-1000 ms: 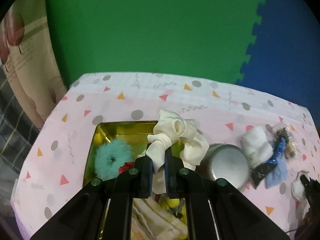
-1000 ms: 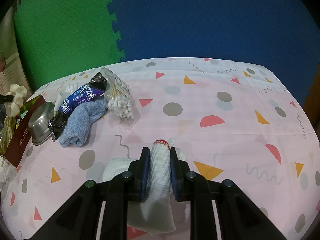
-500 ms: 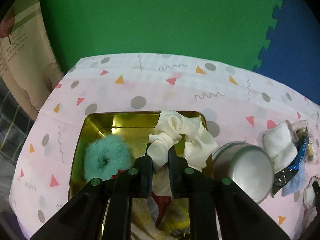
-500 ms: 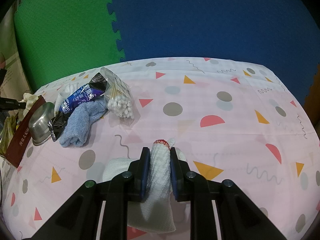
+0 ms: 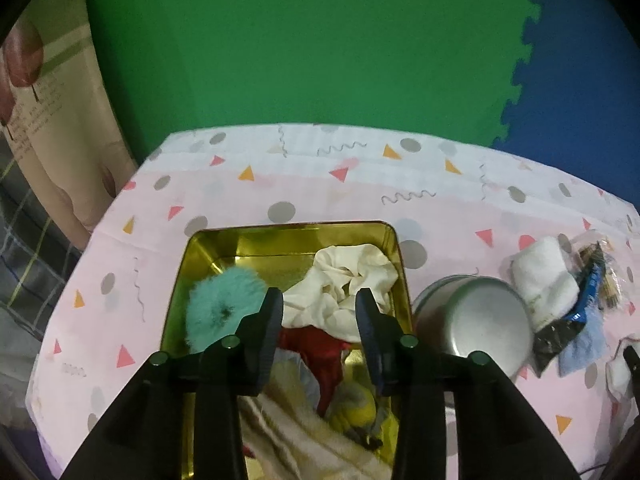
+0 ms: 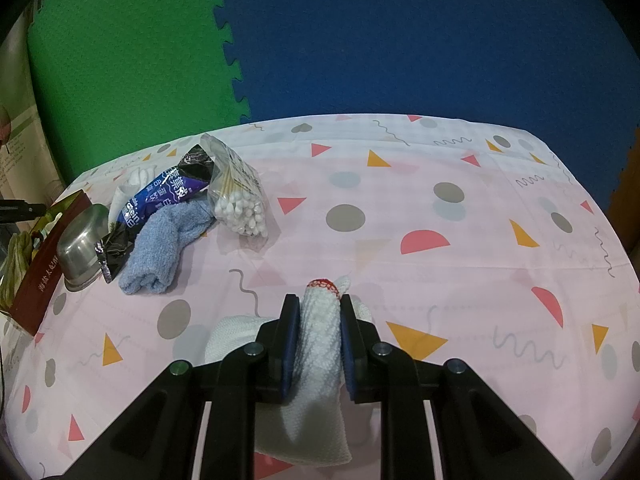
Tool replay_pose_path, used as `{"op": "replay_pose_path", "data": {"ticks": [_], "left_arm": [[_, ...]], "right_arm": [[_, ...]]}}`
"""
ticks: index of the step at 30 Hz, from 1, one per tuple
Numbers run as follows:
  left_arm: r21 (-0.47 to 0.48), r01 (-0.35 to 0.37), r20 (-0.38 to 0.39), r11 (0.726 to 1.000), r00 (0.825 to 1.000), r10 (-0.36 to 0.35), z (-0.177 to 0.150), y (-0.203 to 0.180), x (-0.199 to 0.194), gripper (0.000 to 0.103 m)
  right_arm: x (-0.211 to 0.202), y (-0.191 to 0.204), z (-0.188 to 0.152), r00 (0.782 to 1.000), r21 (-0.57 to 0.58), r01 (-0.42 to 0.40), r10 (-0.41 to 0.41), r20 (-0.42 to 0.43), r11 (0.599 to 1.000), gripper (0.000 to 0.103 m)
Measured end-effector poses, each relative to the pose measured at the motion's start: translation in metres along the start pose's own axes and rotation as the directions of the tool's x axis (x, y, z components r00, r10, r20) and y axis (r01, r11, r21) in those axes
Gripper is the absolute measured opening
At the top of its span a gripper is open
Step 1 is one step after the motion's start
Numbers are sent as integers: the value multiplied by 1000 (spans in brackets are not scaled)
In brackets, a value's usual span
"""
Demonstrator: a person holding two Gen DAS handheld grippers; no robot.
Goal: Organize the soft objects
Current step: 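Carry the cream scrunchie into the gold tray and open the left tool, then hold the left tool above the tray while the right tool carries the white sock toward it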
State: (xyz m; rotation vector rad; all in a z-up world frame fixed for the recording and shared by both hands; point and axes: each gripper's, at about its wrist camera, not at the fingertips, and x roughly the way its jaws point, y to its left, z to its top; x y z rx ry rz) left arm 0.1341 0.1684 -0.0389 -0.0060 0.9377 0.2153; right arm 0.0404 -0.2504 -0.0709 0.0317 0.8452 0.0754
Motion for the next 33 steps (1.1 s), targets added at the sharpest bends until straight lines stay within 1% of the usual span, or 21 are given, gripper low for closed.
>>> {"op": "replay_pose_path", "data": {"ticks": [2, 5, 8, 15, 19, 24, 28, 33], "left_arm": [[4, -4, 22, 1000, 1000, 4, -5, -1, -11, 39], [-14, -2, 49, 1000, 999, 3, -15, 0, -26, 48], [-25, 6, 63, 1000, 998, -4, -25, -1, -38, 50], [-39, -16, 78, 999, 997, 19, -47, 5, -55, 55], [-46, -32, 76, 998, 996, 35, -56, 10, -56, 57], [-90, -67, 62, 994, 995, 72, -68, 23, -53, 61], [-108, -108, 61, 988, 991, 115, -76, 35, -51, 63], [-151, -124, 62, 981, 989, 135, -85, 49, -49, 64]], "right_arm": [[0, 0, 0, 1000, -1, 1, -1, 0, 1000, 20], [1, 1, 0, 1000, -4, 4, -4, -1, 1000, 20], [1, 1, 0, 1000, -8, 8, -8, -2, 1000, 20], [1, 2, 0, 1000, -17, 18, -18, -4, 1000, 20], [1, 5, 0, 999, -32, 36, -36, -4, 999, 20], [0, 9, 0, 998, -48, 58, -59, -2, 997, 20], [0, 12, 0, 997, -64, 76, -76, -2, 995, 20], [0, 14, 1, 996, -73, 91, -91, -3, 993, 19]]}}
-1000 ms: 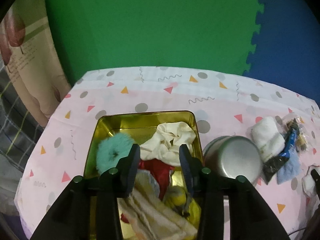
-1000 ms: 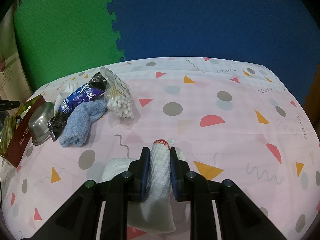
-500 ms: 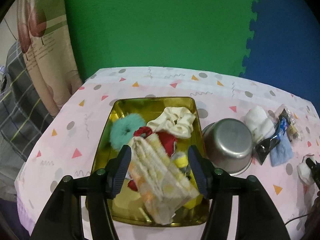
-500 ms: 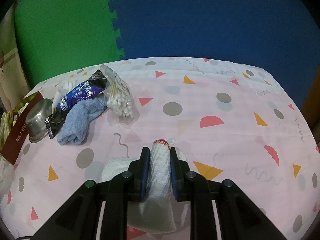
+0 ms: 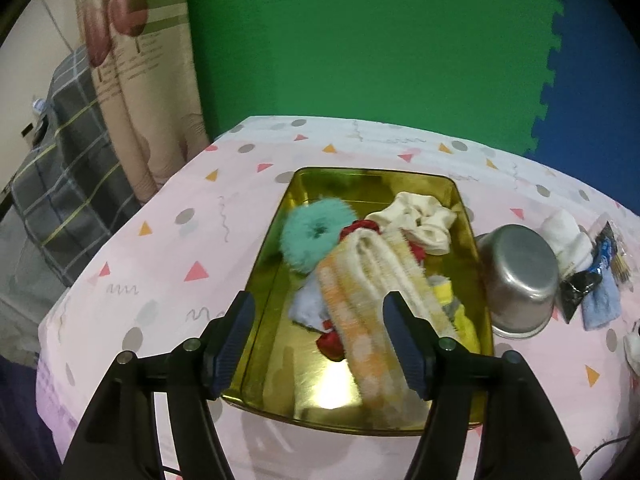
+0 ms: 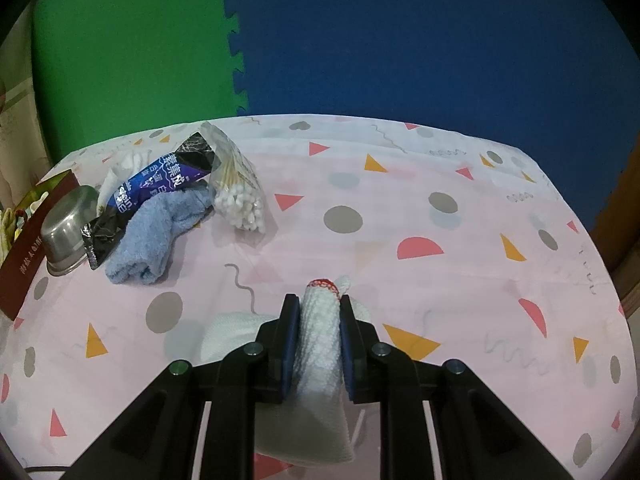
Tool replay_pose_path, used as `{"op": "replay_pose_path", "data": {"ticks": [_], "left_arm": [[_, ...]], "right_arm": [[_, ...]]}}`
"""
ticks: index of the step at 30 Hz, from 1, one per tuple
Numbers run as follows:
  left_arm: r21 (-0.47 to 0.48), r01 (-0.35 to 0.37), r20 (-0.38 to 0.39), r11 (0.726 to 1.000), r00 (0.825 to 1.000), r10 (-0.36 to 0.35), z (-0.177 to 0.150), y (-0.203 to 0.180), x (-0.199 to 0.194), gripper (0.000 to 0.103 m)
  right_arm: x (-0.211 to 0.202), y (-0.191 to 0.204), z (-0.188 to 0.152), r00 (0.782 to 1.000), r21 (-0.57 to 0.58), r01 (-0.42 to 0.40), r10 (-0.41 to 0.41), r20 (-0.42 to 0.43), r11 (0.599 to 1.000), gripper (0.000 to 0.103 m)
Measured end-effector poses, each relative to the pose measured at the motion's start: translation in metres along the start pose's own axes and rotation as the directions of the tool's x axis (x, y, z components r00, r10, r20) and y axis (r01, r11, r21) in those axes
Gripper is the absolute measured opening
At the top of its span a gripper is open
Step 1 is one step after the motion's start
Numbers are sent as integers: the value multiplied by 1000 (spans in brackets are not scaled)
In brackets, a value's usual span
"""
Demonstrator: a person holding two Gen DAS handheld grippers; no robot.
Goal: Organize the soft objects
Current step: 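Hold the left tool above the tray while the right tool carries the white sock toward it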
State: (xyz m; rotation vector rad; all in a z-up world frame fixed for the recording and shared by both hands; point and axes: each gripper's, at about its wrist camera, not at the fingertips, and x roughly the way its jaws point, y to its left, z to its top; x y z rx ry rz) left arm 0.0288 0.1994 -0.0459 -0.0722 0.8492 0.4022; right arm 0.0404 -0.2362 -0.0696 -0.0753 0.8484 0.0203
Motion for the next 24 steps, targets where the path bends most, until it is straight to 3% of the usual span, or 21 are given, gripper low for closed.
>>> {"op": "replay_pose_path", "data": {"ticks": [10, 18, 24], "left_arm": [[-22, -30, 19, 999, 999, 31, -10, 12, 3, 70], [-5, -4, 35, 1000, 999, 4, -9, 15, 1, 80], [-25, 1, 32, 1000, 999, 0, -9, 21, 2, 80]], "right_arm": [[-2, 6, 4, 999, -8, 40, -41, -22, 999, 17], [-11, 14, 10, 998, -31, 61, -62, -25, 998, 16], [-23, 27, 20, 999, -44, 44, -44, -7, 998, 16]]}}
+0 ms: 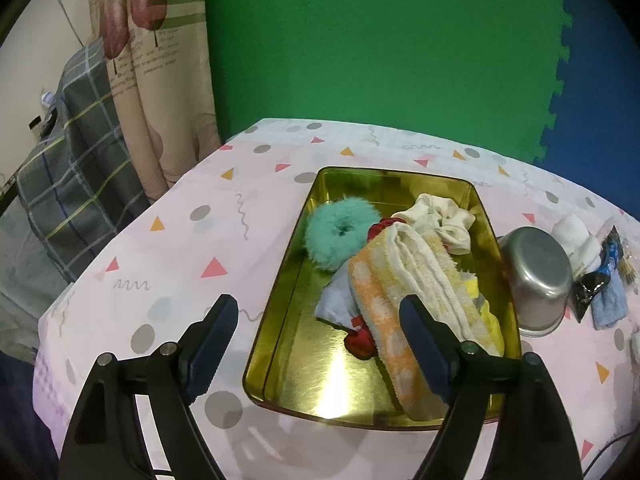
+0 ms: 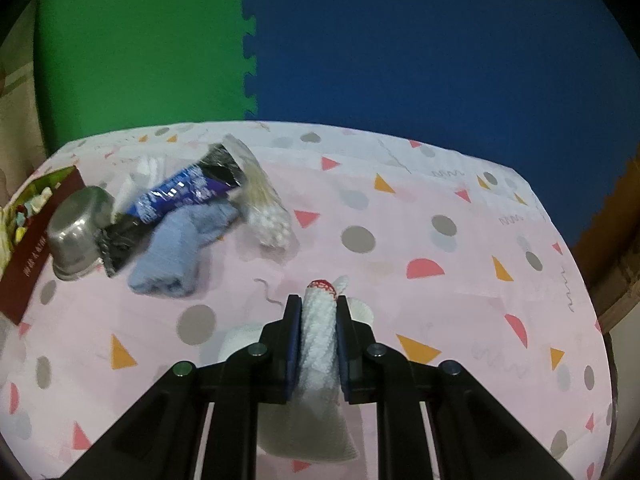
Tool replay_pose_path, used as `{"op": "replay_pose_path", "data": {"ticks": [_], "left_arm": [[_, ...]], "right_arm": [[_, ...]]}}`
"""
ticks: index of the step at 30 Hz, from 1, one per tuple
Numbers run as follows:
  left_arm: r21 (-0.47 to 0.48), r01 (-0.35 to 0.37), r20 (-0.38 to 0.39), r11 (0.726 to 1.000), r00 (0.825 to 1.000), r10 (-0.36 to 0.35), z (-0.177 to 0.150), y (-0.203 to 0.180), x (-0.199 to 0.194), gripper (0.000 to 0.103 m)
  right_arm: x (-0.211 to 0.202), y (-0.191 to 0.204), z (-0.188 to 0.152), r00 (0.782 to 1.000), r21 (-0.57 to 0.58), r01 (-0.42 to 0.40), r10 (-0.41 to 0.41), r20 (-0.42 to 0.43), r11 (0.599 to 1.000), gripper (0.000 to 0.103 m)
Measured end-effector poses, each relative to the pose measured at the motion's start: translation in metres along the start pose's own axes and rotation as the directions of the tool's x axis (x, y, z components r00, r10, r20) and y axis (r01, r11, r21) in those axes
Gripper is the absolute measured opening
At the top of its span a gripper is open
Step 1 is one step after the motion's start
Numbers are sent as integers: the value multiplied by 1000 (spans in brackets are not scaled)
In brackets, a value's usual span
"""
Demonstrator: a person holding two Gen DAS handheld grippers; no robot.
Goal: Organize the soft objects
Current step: 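Hold the left tool above the tray while the right tool carries the white sock toward it, then lower the white sock into the gold tray and open the right tool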
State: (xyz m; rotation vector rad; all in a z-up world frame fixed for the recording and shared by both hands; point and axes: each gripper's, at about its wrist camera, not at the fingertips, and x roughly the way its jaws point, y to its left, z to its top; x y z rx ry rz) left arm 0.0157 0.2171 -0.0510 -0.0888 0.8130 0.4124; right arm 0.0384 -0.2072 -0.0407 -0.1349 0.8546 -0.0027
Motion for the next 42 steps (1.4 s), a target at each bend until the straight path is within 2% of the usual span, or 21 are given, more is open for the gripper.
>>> {"op": "replay_pose_path", "data": {"ticks": [8, 14, 18, 22, 29, 34, 37, 42], "left_arm": [[-56, -3, -8, 998, 1000, 2, 1, 13, 1, 83], [-91, -12, -9, 996, 1000, 12, 1, 20, 0, 85], [-123, -29, -18, 992, 999, 27, 2, 28, 1, 85], [-157, -46, -12, 987, 999, 45, 3, 37, 0, 86], [-162, -75, -9, 984, 997, 75, 7, 50, -4, 86], [-199, -77, -19, 977, 997, 75, 9, 64, -1, 88], [-209, -88, -23, 974, 996, 85, 9, 69, 1, 88], [-213, -87, -29, 973, 996, 82, 8, 71, 5, 88]], "right_arm": [[-23, 30, 17, 996, -36, -74, 76, 38, 997, 16], [-41, 66, 34, 985, -87, -149, 155, 73, 985, 16], [-48, 94, 45, 969, -110, -222, 231, 82, 969, 16], [-53, 135, 57, 943, -149, -309, 323, 78, 939, 16], [-53, 206, 68, 901, -222, -408, 429, 58, 886, 16], [-43, 255, 77, 879, -239, -454, 475, 37, 858, 16], [-31, 278, 83, 876, -235, -465, 483, 19, 853, 16], [-9, 309, 90, 882, -238, -459, 471, -6, 856, 16]]}}
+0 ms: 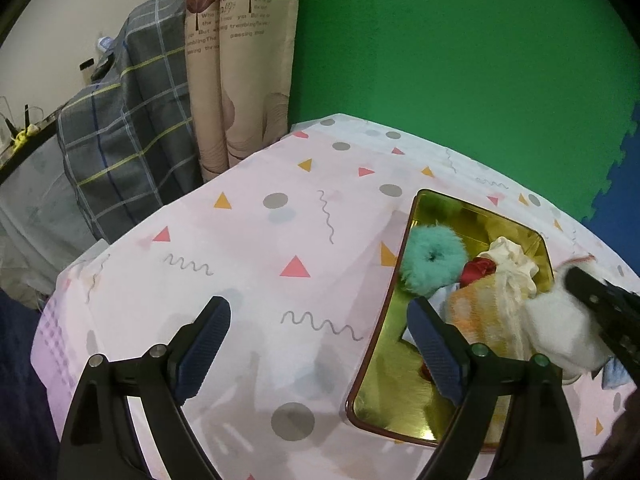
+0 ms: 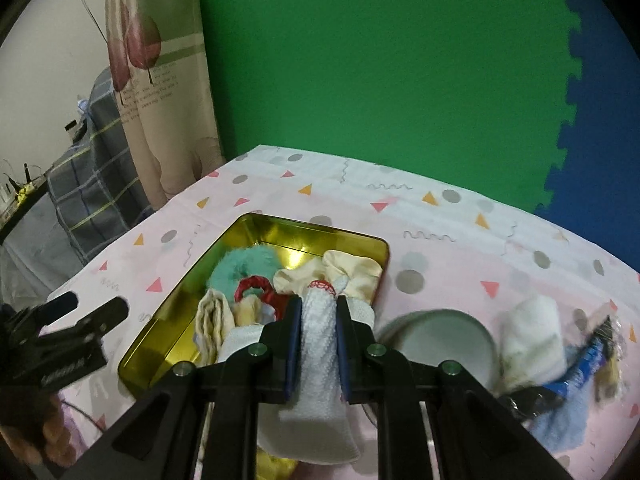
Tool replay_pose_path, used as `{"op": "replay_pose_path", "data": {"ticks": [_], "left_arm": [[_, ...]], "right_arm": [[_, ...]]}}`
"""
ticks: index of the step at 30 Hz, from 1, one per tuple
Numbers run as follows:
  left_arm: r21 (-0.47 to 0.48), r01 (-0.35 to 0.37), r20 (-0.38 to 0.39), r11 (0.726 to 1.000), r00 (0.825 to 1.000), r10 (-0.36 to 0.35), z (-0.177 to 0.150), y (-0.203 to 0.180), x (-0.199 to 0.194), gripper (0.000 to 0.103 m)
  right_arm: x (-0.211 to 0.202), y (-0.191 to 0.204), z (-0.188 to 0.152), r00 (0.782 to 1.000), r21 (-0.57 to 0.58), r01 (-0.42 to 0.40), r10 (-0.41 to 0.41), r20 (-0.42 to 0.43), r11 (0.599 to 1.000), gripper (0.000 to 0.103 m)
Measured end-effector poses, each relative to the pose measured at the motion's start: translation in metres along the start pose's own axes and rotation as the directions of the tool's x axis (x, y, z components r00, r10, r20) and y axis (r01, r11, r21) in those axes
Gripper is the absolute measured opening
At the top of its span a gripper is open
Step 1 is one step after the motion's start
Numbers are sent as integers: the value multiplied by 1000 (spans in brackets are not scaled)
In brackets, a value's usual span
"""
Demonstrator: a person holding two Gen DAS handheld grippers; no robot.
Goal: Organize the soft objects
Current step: 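Lower the white sock into the gold tray and open the right tool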
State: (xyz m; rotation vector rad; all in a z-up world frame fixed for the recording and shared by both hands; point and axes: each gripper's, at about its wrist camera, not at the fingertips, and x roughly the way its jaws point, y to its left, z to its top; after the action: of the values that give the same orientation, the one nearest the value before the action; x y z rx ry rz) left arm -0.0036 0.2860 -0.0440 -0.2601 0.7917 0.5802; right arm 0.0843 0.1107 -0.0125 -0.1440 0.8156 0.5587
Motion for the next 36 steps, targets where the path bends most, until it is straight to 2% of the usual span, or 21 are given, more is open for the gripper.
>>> {"op": "replay_pose_path", "data": {"ticks": [9, 12, 15, 18, 19, 21, 24, 27, 36], "left_arm": [[4, 17, -6, 1000, 1000, -17, -1, -2, 2, 88], [-6, 26, -7, 1000, 1000, -26, -1, 0, 1, 88], [-11, 27, -6, 1000, 1000, -27, -1, 0, 1, 88], [-10, 32, -2, 999, 999, -32, 0, 0, 0, 88], [-7, 32, 0, 999, 999, -32, 0, -1, 0, 88], [-1, 36, 6, 999, 999, -36, 0, -3, -1, 88], [4, 42, 10, 999, 999, -42, -1, -4, -1, 88], [8, 43, 20, 999, 999, -44, -2, -6, -2, 88], [48, 28, 38, 998, 999, -30, -4, -15, -6, 88]], "right_arm": [[42, 22, 8, 998, -2, -27, 27, -48, 1000, 16], [52, 33, 1, 996, -21, -44, 42, -84, 999, 18], [52, 36, -5, 996, -25, -40, 38, -86, 999, 19], [46, 32, -5, 996, -13, -35, 34, -88, 999, 21], [44, 31, -4, 996, -11, -38, 37, -86, 999, 25], [37, 29, -3, 996, -9, -47, 47, -79, 999, 40], [26, 28, -2, 998, -24, -33, 32, -57, 999, 45], [12, 27, -1, 999, -37, -16, 15, -31, 999, 48], [-44, 2, -15, 999, 0, -21, 21, 28, 1000, 49]]}}
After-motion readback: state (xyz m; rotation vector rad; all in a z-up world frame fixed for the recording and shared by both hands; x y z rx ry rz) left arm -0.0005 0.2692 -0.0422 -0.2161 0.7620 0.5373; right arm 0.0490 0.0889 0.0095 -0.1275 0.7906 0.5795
